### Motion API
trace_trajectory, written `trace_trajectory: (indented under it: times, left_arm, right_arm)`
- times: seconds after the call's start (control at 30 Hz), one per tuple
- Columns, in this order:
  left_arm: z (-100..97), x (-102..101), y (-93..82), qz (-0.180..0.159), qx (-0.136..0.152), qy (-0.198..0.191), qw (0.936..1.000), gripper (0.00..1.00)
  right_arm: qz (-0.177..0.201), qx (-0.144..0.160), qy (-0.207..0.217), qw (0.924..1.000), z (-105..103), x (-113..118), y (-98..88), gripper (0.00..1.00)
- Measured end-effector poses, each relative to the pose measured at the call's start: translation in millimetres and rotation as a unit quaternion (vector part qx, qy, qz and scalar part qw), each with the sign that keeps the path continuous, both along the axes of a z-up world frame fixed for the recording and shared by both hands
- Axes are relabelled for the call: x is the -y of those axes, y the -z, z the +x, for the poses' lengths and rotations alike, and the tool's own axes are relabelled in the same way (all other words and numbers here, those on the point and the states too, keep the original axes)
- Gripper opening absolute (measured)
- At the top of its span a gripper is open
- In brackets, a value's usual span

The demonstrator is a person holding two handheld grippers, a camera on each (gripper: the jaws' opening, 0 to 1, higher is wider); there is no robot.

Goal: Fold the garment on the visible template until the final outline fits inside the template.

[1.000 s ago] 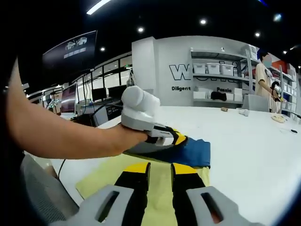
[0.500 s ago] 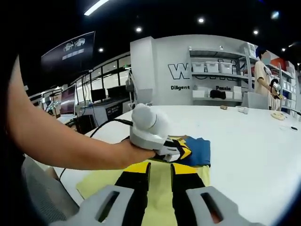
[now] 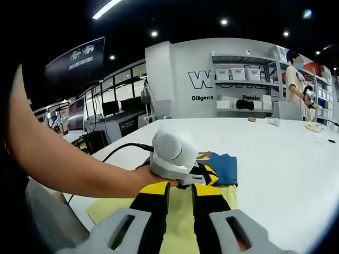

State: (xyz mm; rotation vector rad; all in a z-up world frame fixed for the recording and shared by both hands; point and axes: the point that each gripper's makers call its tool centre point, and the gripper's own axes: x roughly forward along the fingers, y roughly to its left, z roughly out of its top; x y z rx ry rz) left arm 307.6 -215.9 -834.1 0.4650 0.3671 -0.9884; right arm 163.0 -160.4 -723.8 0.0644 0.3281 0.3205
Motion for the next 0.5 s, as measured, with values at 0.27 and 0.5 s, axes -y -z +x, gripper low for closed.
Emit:
trace_trajectory:
  times: [0.27, 0.5]
  left_arm:
    - [0.4, 1, -12.4, -0.012, 0.011, 0.001, 0.9999, 0.08]
    - [13.7, -19, -19.5, -0.025, 0.012, -0.025, 0.9993, 0.05]
  right_arm:
    - [0.002, 0.001, -0.002, 1.0, 0, -1, -0.7, 0.14]
    - [0.002, 0.0, -0.004, 1.0, 0, -2, -0.7, 0.14]
